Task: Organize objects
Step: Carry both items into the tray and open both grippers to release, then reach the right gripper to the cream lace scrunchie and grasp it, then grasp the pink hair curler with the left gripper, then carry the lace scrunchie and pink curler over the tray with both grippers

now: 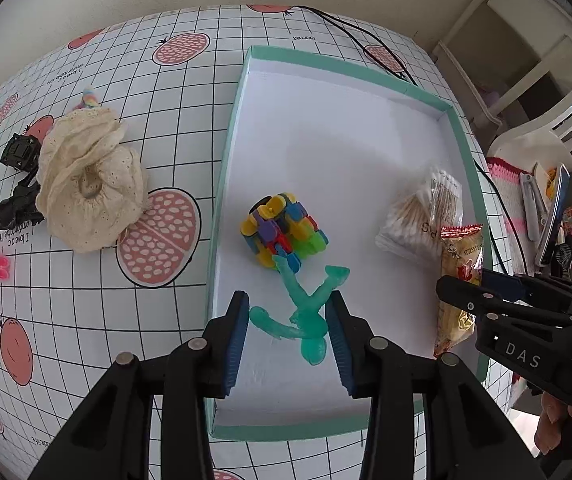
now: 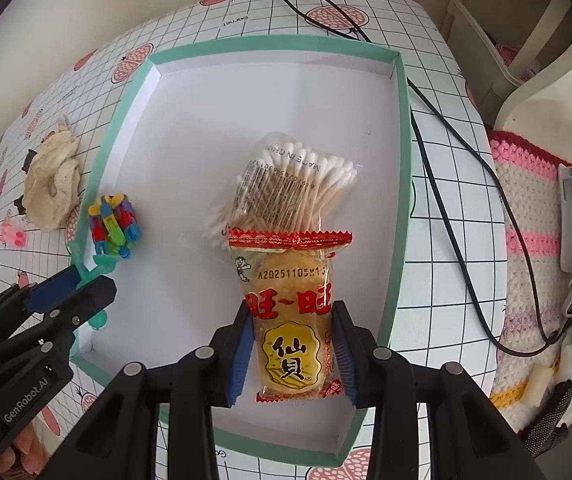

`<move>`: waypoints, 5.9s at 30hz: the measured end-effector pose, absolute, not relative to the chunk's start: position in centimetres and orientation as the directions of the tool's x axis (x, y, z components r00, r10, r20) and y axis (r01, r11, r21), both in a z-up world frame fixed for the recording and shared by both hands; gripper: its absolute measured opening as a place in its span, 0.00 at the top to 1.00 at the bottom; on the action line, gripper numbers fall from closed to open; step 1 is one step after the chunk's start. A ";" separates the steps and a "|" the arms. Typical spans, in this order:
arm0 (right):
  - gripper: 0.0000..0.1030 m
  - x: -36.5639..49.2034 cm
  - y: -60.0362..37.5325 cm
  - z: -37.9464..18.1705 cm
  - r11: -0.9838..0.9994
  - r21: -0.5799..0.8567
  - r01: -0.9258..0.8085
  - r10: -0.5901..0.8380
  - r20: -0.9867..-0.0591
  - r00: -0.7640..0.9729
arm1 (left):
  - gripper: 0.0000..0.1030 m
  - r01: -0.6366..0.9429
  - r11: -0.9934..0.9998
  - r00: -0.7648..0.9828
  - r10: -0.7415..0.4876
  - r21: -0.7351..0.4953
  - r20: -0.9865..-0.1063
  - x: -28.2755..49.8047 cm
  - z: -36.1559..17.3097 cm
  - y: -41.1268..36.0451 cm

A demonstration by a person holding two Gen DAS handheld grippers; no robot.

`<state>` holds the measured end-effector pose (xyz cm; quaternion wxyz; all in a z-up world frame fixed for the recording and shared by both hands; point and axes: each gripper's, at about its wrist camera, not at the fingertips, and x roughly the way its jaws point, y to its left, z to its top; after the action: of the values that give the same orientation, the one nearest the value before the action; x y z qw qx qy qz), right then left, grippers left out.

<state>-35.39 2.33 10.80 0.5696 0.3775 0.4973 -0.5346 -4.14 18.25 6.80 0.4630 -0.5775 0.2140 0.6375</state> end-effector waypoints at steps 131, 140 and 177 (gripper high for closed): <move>0.95 -12.4 2.2 11.3 0.542 0.005 0.841 -0.452 -0.841 0.297 | 0.72 -0.430 -0.858 -0.172 0.382 -0.280 -0.908 -27.4 4.5 1.5; 0.95 -13.9 3.0 16.0 0.545 0.030 0.838 -0.503 -0.788 0.355 | 0.72 -0.476 -0.824 -0.266 0.469 -0.308 -0.842 -27.9 10.9 0.5; 0.95 -31.6 -1.4 24.5 0.261 -0.020 0.965 -0.678 -0.715 0.168 | 0.71 -0.890 -0.331 0.072 0.577 -0.315 -0.813 -2.5 14.1 18.2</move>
<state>-31.59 -1.38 24.54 0.7292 0.2286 0.3139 -0.5634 -2.49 18.16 14.07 0.5547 -0.4781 0.1632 0.6612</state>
